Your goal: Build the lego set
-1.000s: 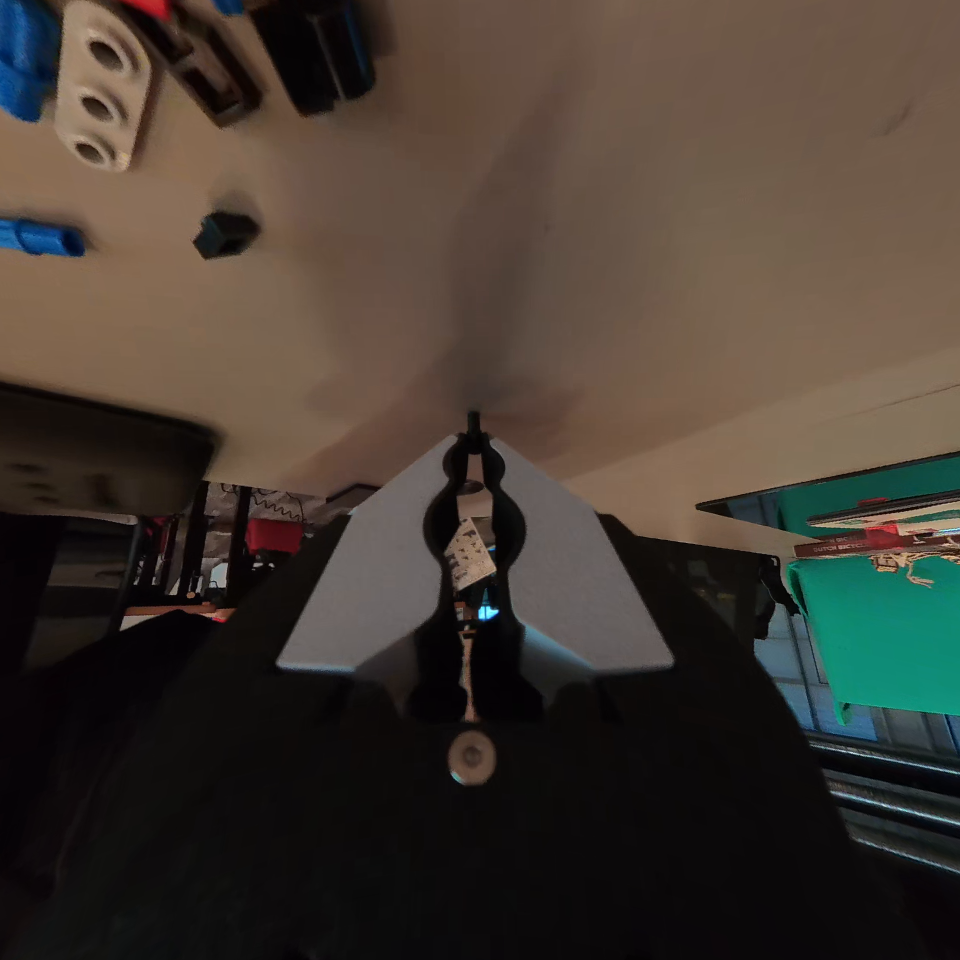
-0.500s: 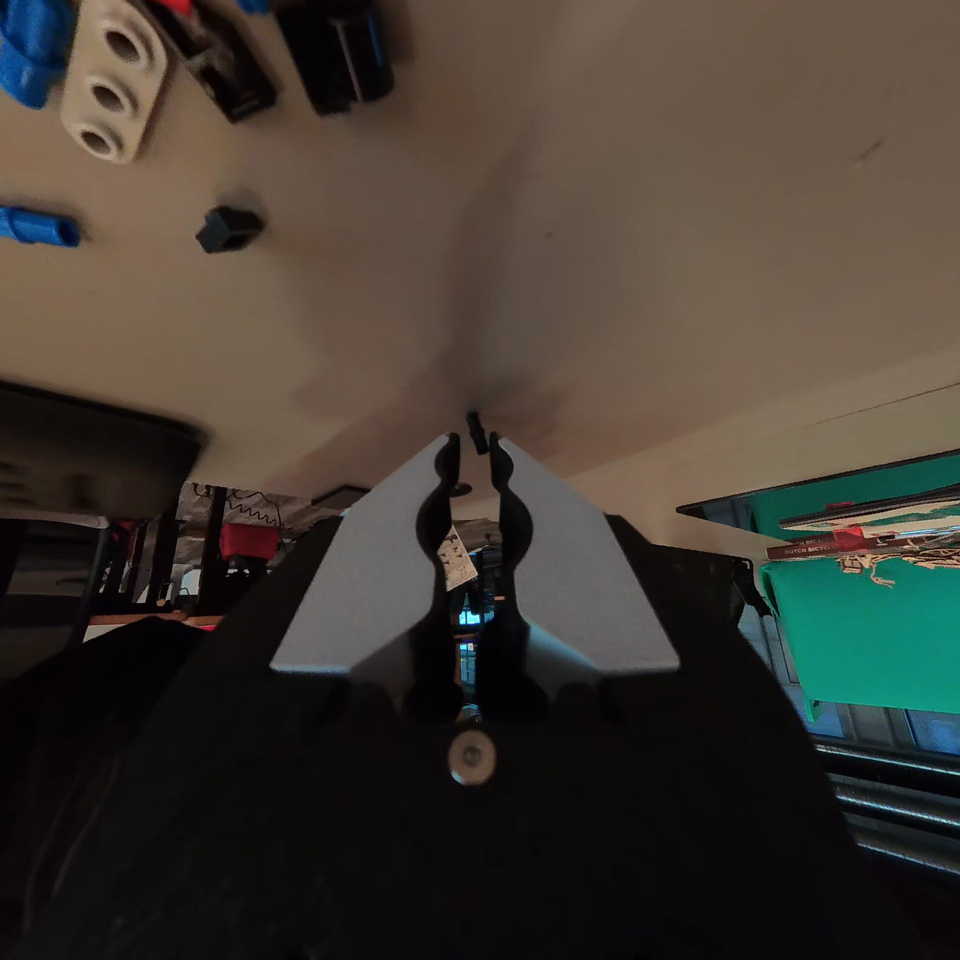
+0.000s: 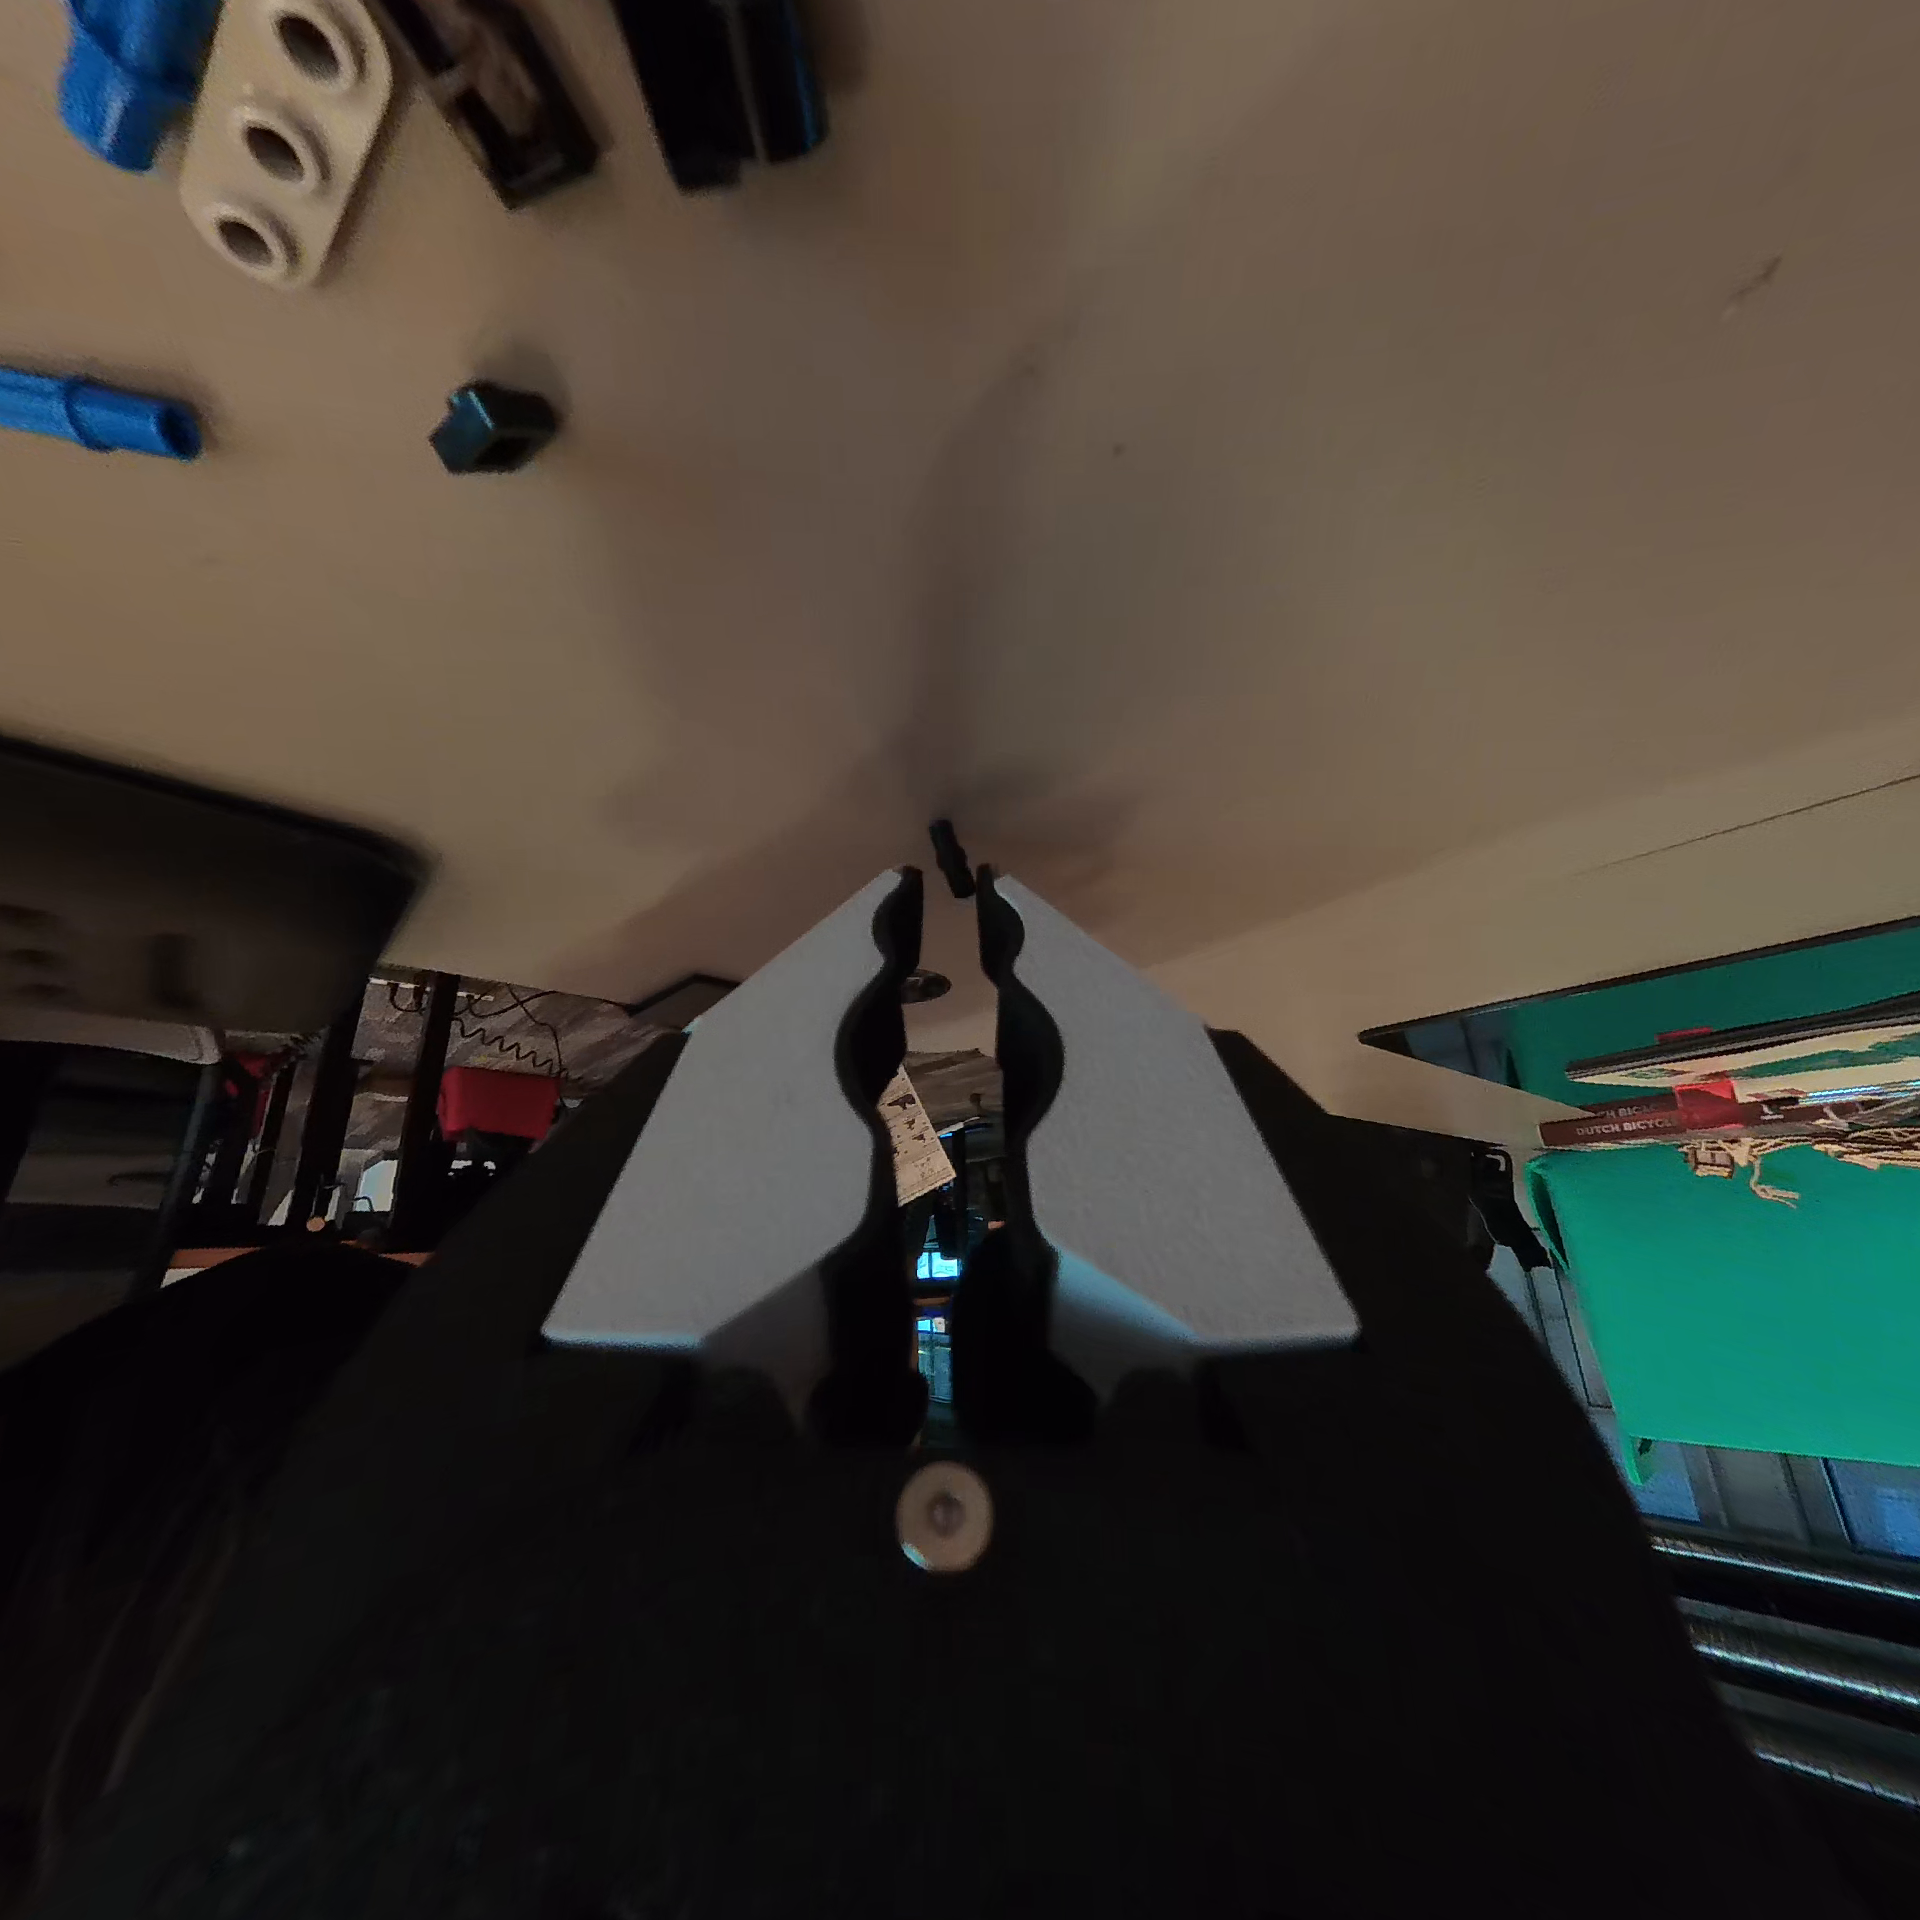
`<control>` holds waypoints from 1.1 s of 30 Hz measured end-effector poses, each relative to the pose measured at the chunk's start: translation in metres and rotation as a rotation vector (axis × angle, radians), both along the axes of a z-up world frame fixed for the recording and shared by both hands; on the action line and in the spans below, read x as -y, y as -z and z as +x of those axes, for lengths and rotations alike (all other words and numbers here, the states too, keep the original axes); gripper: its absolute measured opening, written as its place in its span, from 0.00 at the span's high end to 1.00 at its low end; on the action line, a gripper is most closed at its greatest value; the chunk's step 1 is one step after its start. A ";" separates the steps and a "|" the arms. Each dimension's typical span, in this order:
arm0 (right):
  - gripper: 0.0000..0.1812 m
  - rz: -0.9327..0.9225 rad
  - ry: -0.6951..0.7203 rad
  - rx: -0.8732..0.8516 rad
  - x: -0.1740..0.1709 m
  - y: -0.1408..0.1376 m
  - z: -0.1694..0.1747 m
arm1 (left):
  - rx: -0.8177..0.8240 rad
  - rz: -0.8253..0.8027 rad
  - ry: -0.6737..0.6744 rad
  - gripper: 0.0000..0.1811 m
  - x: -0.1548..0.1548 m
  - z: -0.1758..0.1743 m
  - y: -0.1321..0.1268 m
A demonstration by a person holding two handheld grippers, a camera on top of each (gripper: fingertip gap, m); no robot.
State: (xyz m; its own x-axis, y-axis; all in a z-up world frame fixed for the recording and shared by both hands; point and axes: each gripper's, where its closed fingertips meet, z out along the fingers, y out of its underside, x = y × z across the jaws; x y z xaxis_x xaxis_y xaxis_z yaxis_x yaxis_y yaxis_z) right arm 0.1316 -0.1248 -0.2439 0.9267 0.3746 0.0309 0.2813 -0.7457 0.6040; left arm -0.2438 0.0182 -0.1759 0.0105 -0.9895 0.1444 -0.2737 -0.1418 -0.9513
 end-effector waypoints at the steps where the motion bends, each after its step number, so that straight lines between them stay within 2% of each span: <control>1: 0.95 -0.002 0.003 -0.002 0.000 0.000 0.000 | 0.000 0.001 0.000 0.96 0.000 0.000 0.000; 9: 0.96 0.028 0.008 -0.023 -0.003 0.004 -0.003 | -0.001 0.005 -0.002 0.96 0.000 0.000 0.000; 12: 0.96 0.093 -0.011 -0.047 -0.005 0.004 -0.004 | 0.000 0.004 -0.002 0.96 0.000 0.000 0.000; 15: 0.95 0.251 -0.044 -0.117 -0.013 0.001 -0.006 | 0.001 0.004 -0.003 0.96 0.000 0.000 0.000; 18: 0.95 0.494 -0.068 -0.255 -0.029 -0.002 -0.014 | 0.000 0.004 -0.001 0.96 0.000 0.000 0.000; 20: 0.95 0.673 -0.129 -0.346 -0.040 -0.005 -0.016 | -0.005 0.010 0.001 0.96 0.001 0.000 0.001; 24: 0.96 1.026 -0.302 -0.402 -0.058 -0.005 -0.004 | -0.004 0.010 0.001 0.96 0.001 0.001 0.001; 28: 0.95 1.348 -0.338 -0.504 -0.083 -0.014 -0.004 | -0.005 0.008 0.006 0.96 0.002 0.001 0.001; 30: 0.95 1.394 -0.301 -0.550 -0.091 -0.011 0.000 | -0.008 0.013 0.010 0.96 0.002 0.001 0.002; 33: 0.91 1.328 -0.258 -0.592 -0.093 0.006 0.010 | -0.014 0.014 0.012 0.96 0.003 0.002 0.003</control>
